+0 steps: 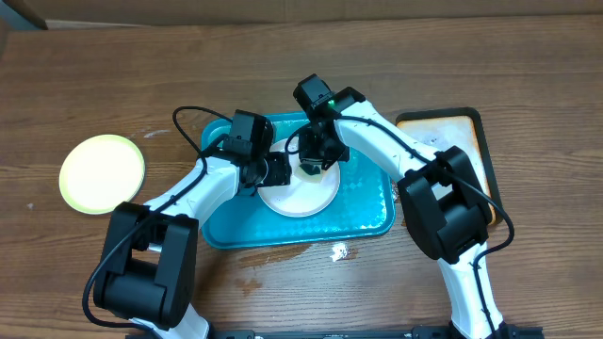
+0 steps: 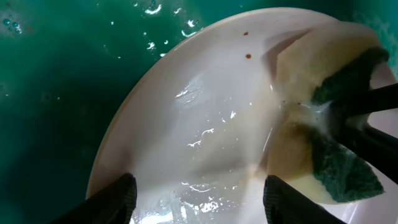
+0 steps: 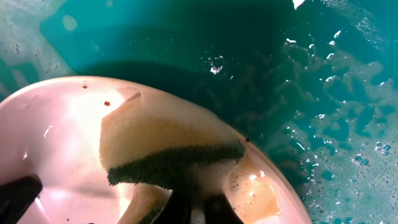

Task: Clean dirty plates on tray and stack at the side
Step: 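Scrub the white plate with the sponge while the left gripper holds it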

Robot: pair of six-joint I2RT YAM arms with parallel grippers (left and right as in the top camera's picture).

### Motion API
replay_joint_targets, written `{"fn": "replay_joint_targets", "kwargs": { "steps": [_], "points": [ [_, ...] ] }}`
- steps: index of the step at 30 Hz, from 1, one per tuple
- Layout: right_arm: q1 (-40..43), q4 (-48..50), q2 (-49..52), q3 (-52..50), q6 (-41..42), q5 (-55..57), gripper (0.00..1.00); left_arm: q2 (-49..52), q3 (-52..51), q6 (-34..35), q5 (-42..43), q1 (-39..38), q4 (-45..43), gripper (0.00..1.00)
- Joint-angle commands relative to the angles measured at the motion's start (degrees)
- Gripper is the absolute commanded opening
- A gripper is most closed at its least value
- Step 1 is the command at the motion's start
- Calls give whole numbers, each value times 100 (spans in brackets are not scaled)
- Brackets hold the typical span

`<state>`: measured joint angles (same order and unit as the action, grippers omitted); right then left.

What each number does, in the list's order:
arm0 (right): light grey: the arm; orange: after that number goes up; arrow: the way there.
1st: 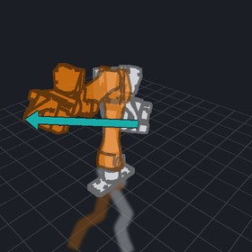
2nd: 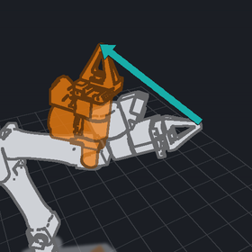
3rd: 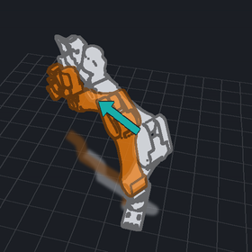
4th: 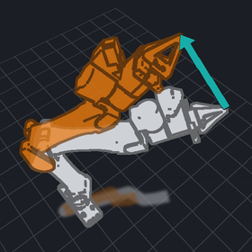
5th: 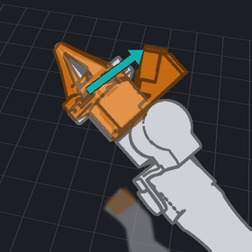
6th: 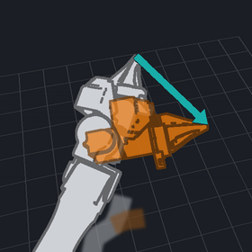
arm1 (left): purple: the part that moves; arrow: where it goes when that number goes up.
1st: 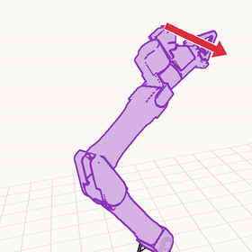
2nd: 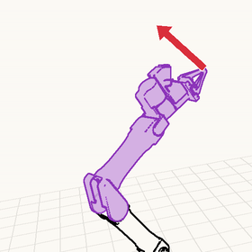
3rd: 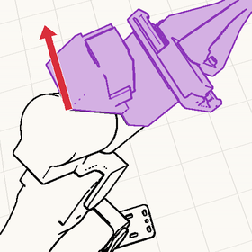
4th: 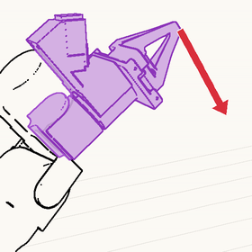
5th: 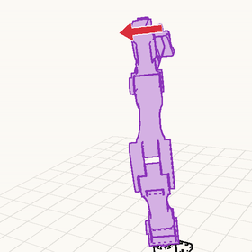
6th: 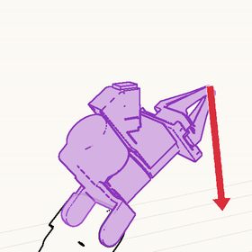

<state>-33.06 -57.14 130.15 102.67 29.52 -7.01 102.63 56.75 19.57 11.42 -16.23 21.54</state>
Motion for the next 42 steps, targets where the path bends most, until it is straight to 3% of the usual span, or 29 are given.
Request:
{"fn": "replay_joint_targets", "kwargs": {
  "steps": [1, 7, 14, 18, 28, 29, 31, 32, 38, 40, 42],
  "points": [
    [133, -83, 275, -162, 2, 173, 4, 313, -151, 146, 68, 17, 127, 69],
    [142, -55, 275, -162, 4, 170, 4, -111, 2, 146, 68, 17, 328, 62],
    [142, -33, 275, -162, 4, 170, 4, -754, 302, 149, -59, 9, 734, 66],
    [142, -35, 275, -162, 4, 173, 4, -868, 352, 363, -562, 13, 1119, 59],
    [144, -24, 275, -162, 4, 175, 4, -723, 350, 684, -1252, 13, 1779, 70],
    [144, -26, 275, -162, 4, 175, 4, -682, 350, 686, -1248, 13, 1757, 68],
    [144, -39, 275, -162, 4, 175, 4, -584, 350, 763, -1224, 11, 1694, 49],
    [144, -44, 275, -162, 4, 177, 4, -529, 350, 776, -1220, 11, 1663, 44],
    [170, -116, 275, -162, 4, 177, 4, 7, 350, 1038, -1099, 9, 1585, 56],
    [175, -146, 275, -162, 4, 177, 4, 199, 350, 1047, -986, 9, 1530, 54],
    [175, -168, 275, -162, 4, 177, 4, 328, 350, 1049, -850, 9, 1464, 30]
  ]
}}
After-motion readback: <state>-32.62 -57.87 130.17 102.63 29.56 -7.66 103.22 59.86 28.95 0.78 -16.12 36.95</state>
